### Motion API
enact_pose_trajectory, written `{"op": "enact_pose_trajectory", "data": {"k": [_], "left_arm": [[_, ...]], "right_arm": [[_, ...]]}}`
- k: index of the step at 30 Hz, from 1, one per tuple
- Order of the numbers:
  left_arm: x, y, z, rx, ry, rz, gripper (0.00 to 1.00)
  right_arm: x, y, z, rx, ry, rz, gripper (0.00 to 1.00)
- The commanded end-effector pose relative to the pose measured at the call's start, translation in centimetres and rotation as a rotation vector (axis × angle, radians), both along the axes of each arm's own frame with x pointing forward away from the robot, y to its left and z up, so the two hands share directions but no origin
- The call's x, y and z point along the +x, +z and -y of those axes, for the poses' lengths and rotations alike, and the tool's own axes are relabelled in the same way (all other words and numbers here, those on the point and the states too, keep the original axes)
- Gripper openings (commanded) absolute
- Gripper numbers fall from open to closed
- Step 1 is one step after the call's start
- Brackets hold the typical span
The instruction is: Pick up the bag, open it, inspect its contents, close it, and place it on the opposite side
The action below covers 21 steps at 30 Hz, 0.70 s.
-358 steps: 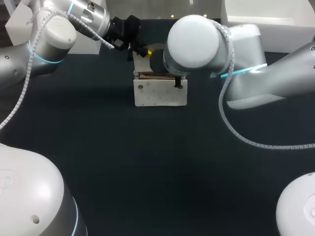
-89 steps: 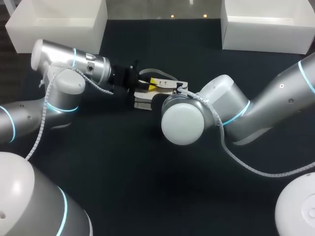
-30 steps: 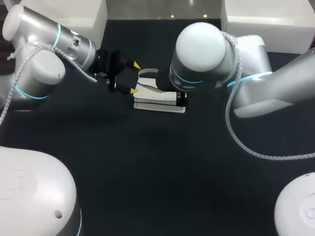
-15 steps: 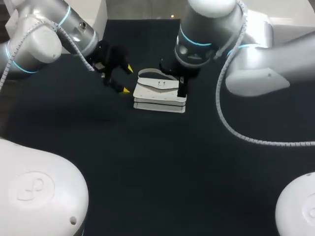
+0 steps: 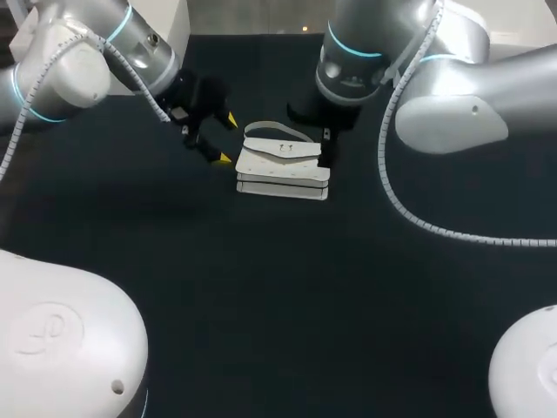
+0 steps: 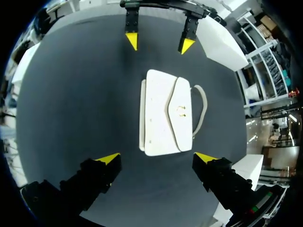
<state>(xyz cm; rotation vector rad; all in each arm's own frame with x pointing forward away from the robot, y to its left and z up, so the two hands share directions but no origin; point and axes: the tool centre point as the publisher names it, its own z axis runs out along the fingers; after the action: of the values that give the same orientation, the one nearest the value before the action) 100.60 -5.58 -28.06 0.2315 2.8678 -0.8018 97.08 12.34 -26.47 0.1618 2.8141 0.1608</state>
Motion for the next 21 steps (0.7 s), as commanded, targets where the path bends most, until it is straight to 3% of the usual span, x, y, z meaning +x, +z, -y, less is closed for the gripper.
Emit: {"op": "enact_pose_trajectory", "data": {"k": [1, 3, 4, 7, 11, 21], "left_arm": [[0.9, 1.0, 2.2, 0.018, 0.221, -0.152, 1.0], [1.2, 1.6, 2.5, 0.036, 0.343, -0.231, 1.0], [1.5, 2.0, 2.4, 0.047, 0.452, -0.302, 1.0], [2.1, 2.7, 2.2, 0.048, 0.659, -0.462, 1.0], [2.3, 3.0, 1.4, -0.007, 0.823, -0.656, 1.0], [1.8, 2.5, 0.3, -0.321, 1.111, -0.895, 1.0]], "right_arm": [[1.9, 0.5, -0.4, -0.009, -0.181, -0.118, 1.0], [2.7, 0.8, 0.1, 0.029, -0.283, -0.184, 1.0], [3.4, 1.3, 0.6, 0.063, -0.389, -0.267, 1.0], [4.4, 2.1, 1.8, 0.136, -0.585, -0.414, 1.0], [5.1, 2.6, 3.5, 0.248, -0.778, -0.562, 1.0], [3.7, 1.5, 4.8, 0.541, -1.131, -0.695, 1.0]]}}
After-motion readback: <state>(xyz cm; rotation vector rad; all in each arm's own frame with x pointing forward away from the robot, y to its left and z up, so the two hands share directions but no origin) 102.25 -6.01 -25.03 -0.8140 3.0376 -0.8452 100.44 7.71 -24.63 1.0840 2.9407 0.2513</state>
